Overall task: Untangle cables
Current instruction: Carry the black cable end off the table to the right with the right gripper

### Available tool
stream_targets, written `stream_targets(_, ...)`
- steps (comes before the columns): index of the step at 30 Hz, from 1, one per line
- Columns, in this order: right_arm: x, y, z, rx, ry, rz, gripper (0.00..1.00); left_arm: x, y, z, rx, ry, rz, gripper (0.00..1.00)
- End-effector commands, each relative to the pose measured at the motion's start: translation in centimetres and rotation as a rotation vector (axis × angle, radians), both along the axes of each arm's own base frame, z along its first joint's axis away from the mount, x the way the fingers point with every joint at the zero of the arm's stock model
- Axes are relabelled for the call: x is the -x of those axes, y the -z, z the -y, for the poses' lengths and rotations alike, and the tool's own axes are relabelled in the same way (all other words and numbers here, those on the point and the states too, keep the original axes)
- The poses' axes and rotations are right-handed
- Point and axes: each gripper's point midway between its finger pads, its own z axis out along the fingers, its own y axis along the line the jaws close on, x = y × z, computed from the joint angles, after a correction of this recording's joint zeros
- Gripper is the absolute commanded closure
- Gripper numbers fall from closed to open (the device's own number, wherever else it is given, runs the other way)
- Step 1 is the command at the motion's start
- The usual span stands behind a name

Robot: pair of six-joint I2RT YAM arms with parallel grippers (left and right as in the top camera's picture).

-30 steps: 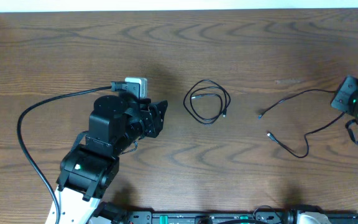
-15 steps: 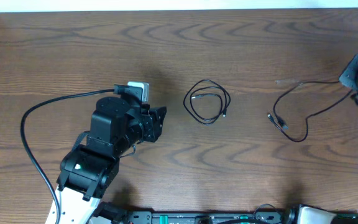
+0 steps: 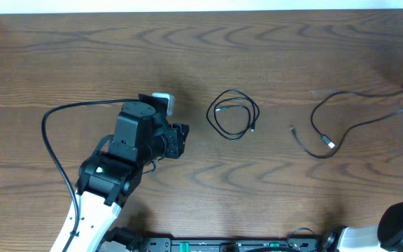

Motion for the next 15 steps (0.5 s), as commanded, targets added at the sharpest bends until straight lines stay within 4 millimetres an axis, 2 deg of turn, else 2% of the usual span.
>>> stream_targets(1,2.6,-0.9,5.5,-0.003,0.218,0.062,0.99,-0.2,0.3,-0.2,-0.019,-0.002,0.003,0.50)
stream_targets(8,9.6,-3.0,13.6,0.039,0.467,0.108,0.99,-0.6,-0.2,-0.1,-0.009,-0.002,0.027,0.50)
stream_targets(12,12.3,-4.8,16.3,0.087,0.533,0.132,0.99,-0.8,-0.3,0.0,-0.006,-0.002,0.035,0.51)
stream_targets(15,13.0,-6.5,17.5,0.115,0.559,0.176,0.99,-0.7,-0.3,0.0,-0.007,-0.002,0.034,0.51)
